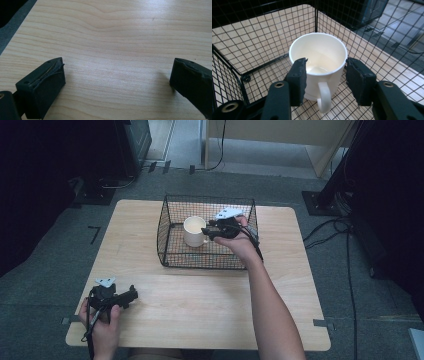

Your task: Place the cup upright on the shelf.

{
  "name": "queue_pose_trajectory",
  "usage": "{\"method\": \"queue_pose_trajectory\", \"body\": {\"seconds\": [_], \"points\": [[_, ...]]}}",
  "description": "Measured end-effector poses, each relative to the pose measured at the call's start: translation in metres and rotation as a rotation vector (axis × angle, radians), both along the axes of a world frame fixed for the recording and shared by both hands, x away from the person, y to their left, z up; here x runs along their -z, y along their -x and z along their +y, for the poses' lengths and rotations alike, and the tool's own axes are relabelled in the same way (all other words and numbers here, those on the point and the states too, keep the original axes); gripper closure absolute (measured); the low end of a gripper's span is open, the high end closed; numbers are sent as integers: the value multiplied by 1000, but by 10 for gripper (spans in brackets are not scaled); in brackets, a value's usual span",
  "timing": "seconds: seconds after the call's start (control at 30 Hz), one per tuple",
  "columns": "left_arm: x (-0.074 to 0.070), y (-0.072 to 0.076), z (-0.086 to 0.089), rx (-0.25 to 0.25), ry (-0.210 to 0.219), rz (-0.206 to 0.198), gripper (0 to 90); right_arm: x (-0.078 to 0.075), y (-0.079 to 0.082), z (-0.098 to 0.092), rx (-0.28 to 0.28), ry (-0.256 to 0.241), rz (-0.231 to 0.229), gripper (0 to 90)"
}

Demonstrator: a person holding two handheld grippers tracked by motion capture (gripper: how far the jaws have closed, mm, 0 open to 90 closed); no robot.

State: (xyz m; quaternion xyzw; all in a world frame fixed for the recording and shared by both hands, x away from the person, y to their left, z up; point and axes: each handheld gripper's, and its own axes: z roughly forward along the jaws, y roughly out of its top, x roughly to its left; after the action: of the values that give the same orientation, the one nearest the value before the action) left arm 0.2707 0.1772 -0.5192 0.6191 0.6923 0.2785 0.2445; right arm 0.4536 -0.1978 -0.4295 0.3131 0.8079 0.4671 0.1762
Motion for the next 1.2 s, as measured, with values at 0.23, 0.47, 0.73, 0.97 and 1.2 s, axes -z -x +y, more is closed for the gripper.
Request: {"method": "queue_pose_trajectory", "body": {"seconds": [0.23,0.47,0.73,0.97,1.2], "points": [[0,0,0,-1,0,-1,1,-15,5,-3,42,-58,-34,371],[0,0,0,0,0,1,1,-28,18,-3,62,-61,-45,238],[0,0,0,0,-1,1,1,-41,39,-2,42,-50,-41,137],[0,0,0,0,0,0,1,-39,56,-8,50,-44,-43,70],[0,0,0,0,0,0,1,-32,71,-20,51,-41,-24,0]]}}
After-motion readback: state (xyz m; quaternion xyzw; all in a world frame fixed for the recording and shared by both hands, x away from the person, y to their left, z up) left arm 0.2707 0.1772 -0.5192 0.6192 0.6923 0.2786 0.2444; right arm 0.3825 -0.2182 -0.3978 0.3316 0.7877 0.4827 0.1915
